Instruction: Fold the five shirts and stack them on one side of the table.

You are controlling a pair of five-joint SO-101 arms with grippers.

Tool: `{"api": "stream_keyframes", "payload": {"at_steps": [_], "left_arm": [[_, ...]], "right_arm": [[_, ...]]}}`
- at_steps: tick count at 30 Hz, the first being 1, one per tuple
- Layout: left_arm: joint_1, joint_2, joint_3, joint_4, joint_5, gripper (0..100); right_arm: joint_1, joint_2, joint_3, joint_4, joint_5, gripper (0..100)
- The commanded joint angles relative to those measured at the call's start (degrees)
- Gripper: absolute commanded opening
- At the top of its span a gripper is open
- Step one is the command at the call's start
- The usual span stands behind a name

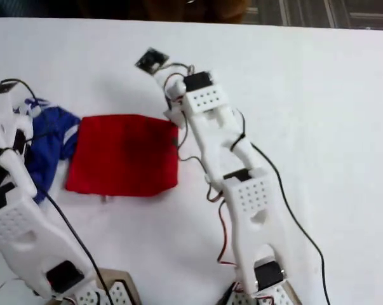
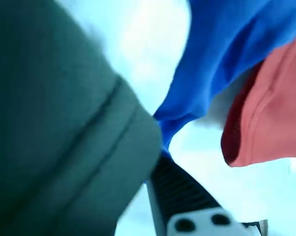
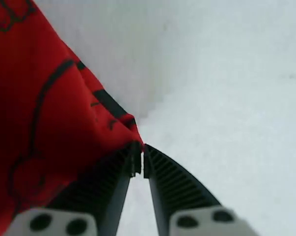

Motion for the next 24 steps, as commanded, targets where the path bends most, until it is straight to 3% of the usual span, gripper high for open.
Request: {"api": "stream_keyframes", "payload": {"at_steps": [1,8,13,24], "left_arm": [[-1.0,-0.8,0.0,1.1,0.4,4],[-0.6,-5.2,6.4,1.1,0.4,4],[-0.6,-9.7,11.9,1.0,0.3,4],[-0.6,-10.4,17.8,0.9,0.3,4]], "right_arm": [[1.9,1.7,-0.9,-2.7,0.5,1.8],[6.3,5.8,-0.9,-7.3,0.5,1.8],[7.3,1.6,-1.0,-4.3,0.5,1.8],[-2.1,-10.9,-0.9,7.4,0.1,1.8]]}}
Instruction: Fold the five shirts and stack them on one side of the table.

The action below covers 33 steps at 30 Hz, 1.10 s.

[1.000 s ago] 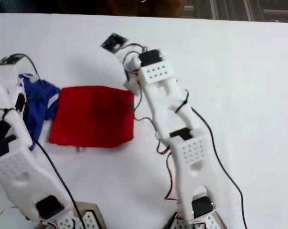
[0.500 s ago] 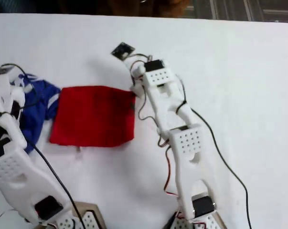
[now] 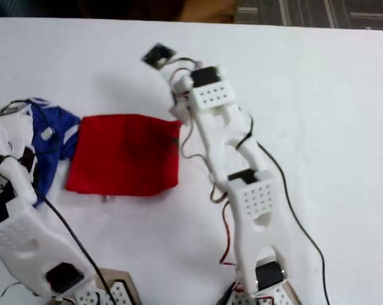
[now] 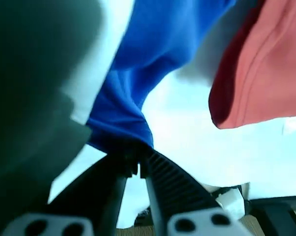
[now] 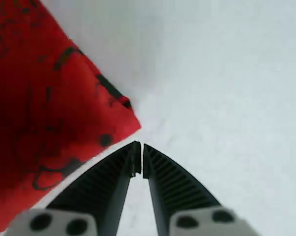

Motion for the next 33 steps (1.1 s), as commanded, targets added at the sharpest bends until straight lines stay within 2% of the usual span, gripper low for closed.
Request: {"api": "stream_keyframes", "payload": {"at_steps": [1,7,13,17,30,33], "left_arm": [[-0.3,-3.3,0.3,0.9,0.0,4],[-0.3,-3.6,0.3,0.9,0.0,4],[-0.5,-3.7,0.3,1.0,0.0,4],[-0.5,-3.7,0.3,1.1,-0.1,4],[-0.3,-3.7,0.3,1.0,-0.3,4],[-0.3,-3.7,0.3,1.0,-0.3,4]], "right_arm": [[-3.2,-4.5,-0.7,1.2,0.0,1.8],[-4.2,1.1,1.1,-6.8,0.4,1.8],[0.3,7.8,1.0,-15.0,0.4,1.8],[1.7,8.4,0.9,-15.5,0.4,1.8],[0.7,-1.9,-11.9,6.7,-0.6,2.2],[0.7,-1.9,-12.0,14.1,-10.7,4.3]]}}
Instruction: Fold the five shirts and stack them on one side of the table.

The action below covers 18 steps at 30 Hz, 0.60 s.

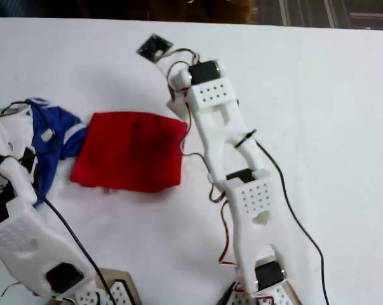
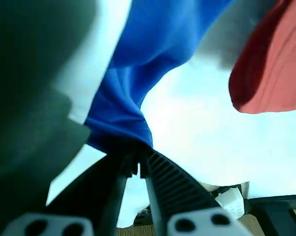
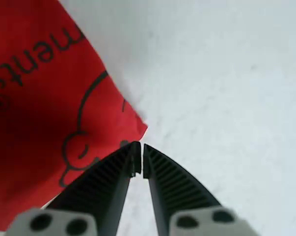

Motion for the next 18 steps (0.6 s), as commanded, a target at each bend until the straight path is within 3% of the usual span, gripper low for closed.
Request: {"api": "stream_keyframes", "payload": {"at_steps": [1,7,18], "left_arm": [[-0.2,-3.7,0.0,1.0,-0.4,4],[-0.2,-3.7,0.0,1.1,-0.4,4],[-0.2,-3.7,0.0,1.1,-4.5,4]], "right_arm": [[0.0,-4.2,-2.4,8.0,-11.5,7.4],[-2.2,-3.6,-1.8,10.9,-25.7,24.6],[-7.1,3.1,-1.9,10.9,-39.8,24.8]]}}
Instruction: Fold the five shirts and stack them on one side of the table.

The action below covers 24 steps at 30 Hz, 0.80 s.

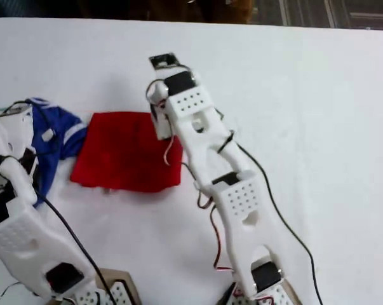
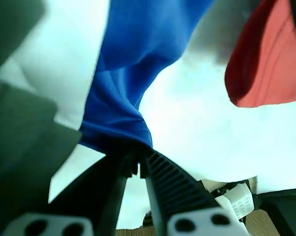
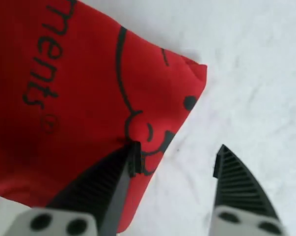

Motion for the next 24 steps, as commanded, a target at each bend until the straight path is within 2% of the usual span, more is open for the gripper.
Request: {"api": "stream_keyframes", "payload": {"at_steps": [1,10,24], "left_arm": [[-0.1,-3.7,0.0,1.1,-0.7,4],[-0.1,-3.6,0.0,1.0,-0.7,4],[-0.1,-3.6,0.0,1.0,-0.7,4]], "right_arm": [[-0.8,-0.4,-1.8,1.3,-2.9,24.8],[-2.2,0.1,-1.8,0.3,-11.4,24.8],[-1.9,7.4,-2.4,-2.2,-11.7,23.8]]}}
